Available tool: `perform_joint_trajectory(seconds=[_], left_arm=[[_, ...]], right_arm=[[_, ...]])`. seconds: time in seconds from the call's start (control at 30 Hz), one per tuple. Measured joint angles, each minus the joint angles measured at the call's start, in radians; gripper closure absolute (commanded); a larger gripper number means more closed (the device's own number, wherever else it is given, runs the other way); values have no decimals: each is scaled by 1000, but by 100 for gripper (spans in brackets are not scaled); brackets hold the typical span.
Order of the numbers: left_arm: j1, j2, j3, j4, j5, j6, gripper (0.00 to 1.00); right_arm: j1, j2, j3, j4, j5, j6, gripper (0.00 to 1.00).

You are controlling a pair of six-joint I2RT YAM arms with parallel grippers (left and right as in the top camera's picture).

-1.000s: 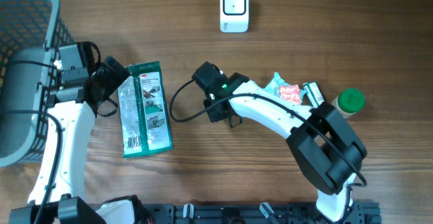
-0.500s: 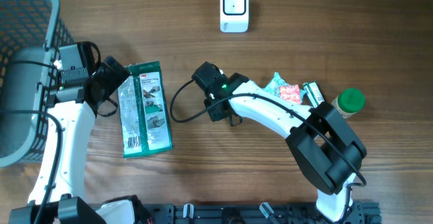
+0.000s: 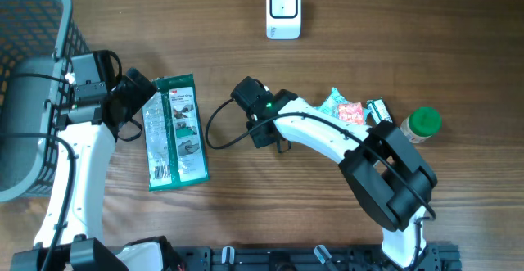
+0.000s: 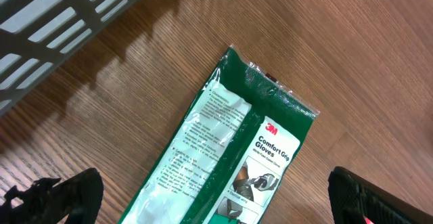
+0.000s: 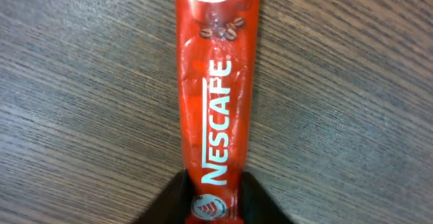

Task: Scan the item barcode
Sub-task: 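Lift the Nescafe stick toward the scanner with the right gripper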

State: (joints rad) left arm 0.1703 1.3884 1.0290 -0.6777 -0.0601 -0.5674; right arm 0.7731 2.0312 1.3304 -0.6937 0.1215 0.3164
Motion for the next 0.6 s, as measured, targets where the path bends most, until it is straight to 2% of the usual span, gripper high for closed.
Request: perform_joint_trajectory(seconds=[0.07, 0.27, 0.5, 0.6], left_arm=[[0, 0, 0, 0, 0, 0, 0], [0, 0, 0, 0, 0, 0, 0], [0, 0, 0, 0, 0, 0, 0], [0, 0, 0, 0, 0, 0, 0]], right_arm=[[0, 0, 0, 0, 2, -1, 73], [1, 0, 0, -1, 3, -2, 96], [0, -5, 4, -6, 2, -12, 96], [-17, -32, -5, -23, -65, -55, 96]])
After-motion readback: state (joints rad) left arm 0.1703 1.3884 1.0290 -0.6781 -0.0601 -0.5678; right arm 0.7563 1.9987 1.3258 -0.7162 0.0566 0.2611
